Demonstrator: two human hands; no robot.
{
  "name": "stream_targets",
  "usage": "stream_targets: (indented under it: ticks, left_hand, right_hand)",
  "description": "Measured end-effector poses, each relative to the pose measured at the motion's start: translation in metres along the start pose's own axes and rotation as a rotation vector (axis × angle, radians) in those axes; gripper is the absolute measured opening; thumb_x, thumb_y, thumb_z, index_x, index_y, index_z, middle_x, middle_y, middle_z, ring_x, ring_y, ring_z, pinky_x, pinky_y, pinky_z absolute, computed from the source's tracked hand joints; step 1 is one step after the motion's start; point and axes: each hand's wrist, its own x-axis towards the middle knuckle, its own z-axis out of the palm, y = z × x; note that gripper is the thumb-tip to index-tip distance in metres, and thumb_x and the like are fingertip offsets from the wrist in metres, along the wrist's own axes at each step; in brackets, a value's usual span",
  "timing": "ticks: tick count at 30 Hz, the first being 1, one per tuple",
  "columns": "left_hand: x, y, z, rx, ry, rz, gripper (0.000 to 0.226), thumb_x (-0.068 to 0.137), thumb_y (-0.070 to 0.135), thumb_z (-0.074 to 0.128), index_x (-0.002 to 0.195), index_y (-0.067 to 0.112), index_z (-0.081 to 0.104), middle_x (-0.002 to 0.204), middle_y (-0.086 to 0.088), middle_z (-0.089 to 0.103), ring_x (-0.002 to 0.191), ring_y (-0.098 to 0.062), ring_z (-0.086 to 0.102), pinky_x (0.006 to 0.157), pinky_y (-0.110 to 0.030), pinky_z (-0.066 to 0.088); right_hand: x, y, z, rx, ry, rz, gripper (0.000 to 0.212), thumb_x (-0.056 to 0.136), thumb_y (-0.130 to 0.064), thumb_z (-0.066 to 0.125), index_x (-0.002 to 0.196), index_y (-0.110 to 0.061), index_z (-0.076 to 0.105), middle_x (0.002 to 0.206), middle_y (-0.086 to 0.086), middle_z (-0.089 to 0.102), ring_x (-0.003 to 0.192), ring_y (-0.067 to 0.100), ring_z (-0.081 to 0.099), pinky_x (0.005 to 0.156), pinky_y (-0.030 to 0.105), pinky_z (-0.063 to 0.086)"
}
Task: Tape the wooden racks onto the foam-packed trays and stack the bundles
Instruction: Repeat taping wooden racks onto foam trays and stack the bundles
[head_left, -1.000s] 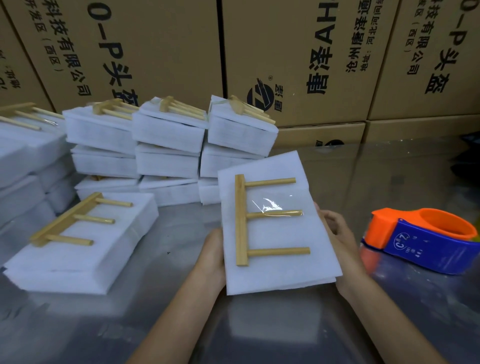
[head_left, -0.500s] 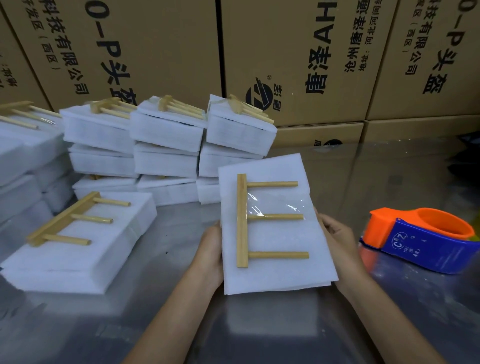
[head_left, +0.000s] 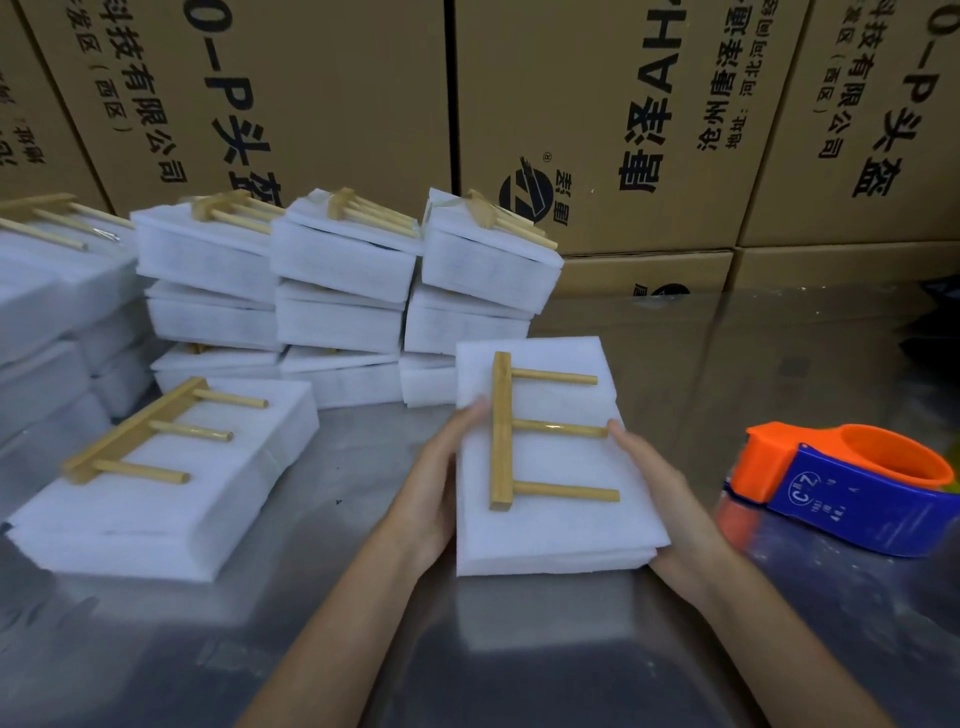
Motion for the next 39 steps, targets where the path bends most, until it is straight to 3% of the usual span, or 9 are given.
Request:
stream_targets:
  ticks: [8,12,15,18,22,28,34,37,39]
  left_hand:
    - [0.003,0.011,-0.012,0.081,-0.005,0.014,0.049,0.089,0.053,0.066,0.127,0.023,0.068,0.132,-0.008,0.066,0.122,-0.028,0.062,0.107,-0.049,0.045]
    - [0.018,0.016,-0.012,0.251,0.245,0.125,0.057,0.096,0.034,0.059,0.146,0.01,0.047,0.148,-0.009,0.049,0.138,-0.027,0.047,0.105,-0.03,0.042]
    - [0.011,0.005,-0.008,0.188,0.295,0.229,0.072,0.094,0.038,0.056,0.157,0.031,0.021,0.157,0.01,0.032,0.145,-0.015,0.033,0.121,-0.041,0.026]
    - [0.004,-0.002,-0.002,0.179,0.256,0.17,0.065,0.095,0.039,0.055,0.154,0.036,0.028,0.154,0.009,0.04,0.14,-0.017,0.041,0.119,-0.044,0.03]
    - [0.003,0.0,0.002,0.213,0.271,0.161,0.064,0.096,0.034,0.056,0.154,0.032,0.031,0.152,0.009,0.043,0.138,-0.016,0.045,0.118,-0.043,0.031]
    - [0.002,-0.003,0.002,0.075,0.253,0.076,0.062,0.093,0.041,0.058,0.151,0.043,0.035,0.148,0.004,0.05,0.131,-0.025,0.053,0.112,-0.047,0.039]
    - [0.003,-0.003,0.003,-0.057,0.295,0.118,0.055,0.091,0.038,0.061,0.144,0.045,0.045,0.122,0.012,0.07,0.105,-0.02,0.071,0.076,-0.034,0.059]
    - [0.006,-0.003,0.004,-0.016,0.342,0.17,0.057,0.097,0.038,0.055,0.149,0.048,0.034,0.144,0.023,0.046,0.131,-0.014,0.052,0.107,-0.036,0.044]
    - [0.007,-0.002,0.004,0.079,0.331,0.227,0.057,0.102,0.027,0.047,0.152,0.046,0.026,0.138,0.027,0.043,0.129,-0.009,0.05,0.108,-0.033,0.041]
  right_hand:
    - [0.003,0.003,-0.004,-0.149,-0.017,-0.002,0.042,0.082,-0.05,0.072,0.117,-0.027,0.072,0.122,0.003,0.07,0.113,0.02,0.066,0.084,0.029,0.056]
    - [0.008,0.007,0.004,-0.244,0.174,-0.043,0.047,0.081,-0.053,0.07,0.119,-0.026,0.071,0.121,-0.004,0.07,0.112,0.015,0.066,0.103,0.038,0.046]
    - [0.01,0.007,0.005,-0.17,0.259,-0.085,0.038,0.087,-0.045,0.064,0.119,-0.024,0.07,0.116,-0.006,0.072,0.108,0.01,0.067,0.097,0.034,0.048]
    - [0.006,0.006,0.004,-0.124,0.177,-0.093,0.026,0.093,-0.038,0.056,0.103,-0.026,0.078,0.111,-0.006,0.074,0.1,0.007,0.07,0.086,0.03,0.047]
    - [0.013,0.004,0.01,-0.348,0.19,-0.109,0.025,0.094,-0.024,0.057,0.113,-0.034,0.07,0.106,-0.016,0.073,0.099,0.001,0.068,0.084,0.017,0.05]
    - [0.007,0.015,0.003,-0.289,0.033,-0.084,0.069,0.084,-0.026,0.063,0.149,-0.033,0.038,0.144,-0.016,0.05,0.132,0.006,0.047,0.118,0.036,0.028]
    - [0.014,0.016,0.005,-0.138,-0.045,-0.071,0.076,0.077,-0.024,0.063,0.148,-0.034,0.038,0.13,-0.017,0.063,0.118,0.005,0.061,0.1,0.028,0.046]
    - [0.022,0.013,0.008,-0.212,0.029,-0.075,0.066,0.087,-0.016,0.057,0.144,-0.042,0.038,0.113,-0.028,0.066,0.097,-0.004,0.067,0.071,0.015,0.052]
    - [0.024,0.012,0.008,-0.254,0.051,-0.093,0.061,0.093,-0.012,0.053,0.14,-0.049,0.04,0.112,-0.033,0.062,0.097,-0.007,0.066,0.073,0.014,0.053]
